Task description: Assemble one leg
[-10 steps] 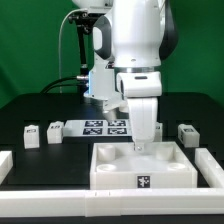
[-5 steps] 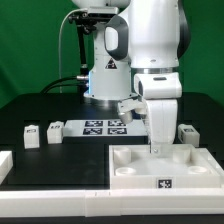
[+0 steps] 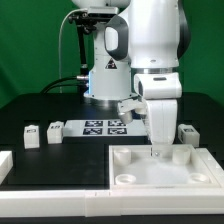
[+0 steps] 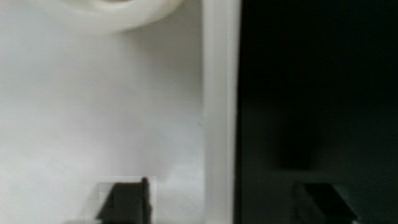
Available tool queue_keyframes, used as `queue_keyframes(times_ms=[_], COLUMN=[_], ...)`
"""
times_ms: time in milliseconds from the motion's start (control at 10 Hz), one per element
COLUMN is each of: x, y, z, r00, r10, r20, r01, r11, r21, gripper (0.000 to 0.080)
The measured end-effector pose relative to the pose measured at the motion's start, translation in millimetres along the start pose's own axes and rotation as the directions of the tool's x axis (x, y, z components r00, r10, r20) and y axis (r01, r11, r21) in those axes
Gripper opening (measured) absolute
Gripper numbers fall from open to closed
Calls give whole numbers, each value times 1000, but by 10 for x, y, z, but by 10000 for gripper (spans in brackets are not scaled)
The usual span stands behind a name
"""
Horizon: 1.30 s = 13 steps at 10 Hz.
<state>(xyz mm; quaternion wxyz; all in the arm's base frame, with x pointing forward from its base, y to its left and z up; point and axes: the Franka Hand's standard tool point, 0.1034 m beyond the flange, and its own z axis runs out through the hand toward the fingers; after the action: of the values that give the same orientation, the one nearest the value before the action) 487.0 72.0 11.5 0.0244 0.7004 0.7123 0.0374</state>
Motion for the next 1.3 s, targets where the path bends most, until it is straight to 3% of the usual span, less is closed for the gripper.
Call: queue_keyframes(times_ms=[100, 200, 900, 1300], x=[0, 0, -1, 57], y=[0, 0, -6, -295], z=[0, 0, -4, -369], r00=[1000, 1000, 1000, 990], r10=[0, 0, 2, 138], r20=[0, 0, -1, -11], r01=[0, 0, -2, -139], r11=[1000, 1000, 1000, 989], r21=[0, 0, -1, -41], gripper=[553, 619, 649, 649])
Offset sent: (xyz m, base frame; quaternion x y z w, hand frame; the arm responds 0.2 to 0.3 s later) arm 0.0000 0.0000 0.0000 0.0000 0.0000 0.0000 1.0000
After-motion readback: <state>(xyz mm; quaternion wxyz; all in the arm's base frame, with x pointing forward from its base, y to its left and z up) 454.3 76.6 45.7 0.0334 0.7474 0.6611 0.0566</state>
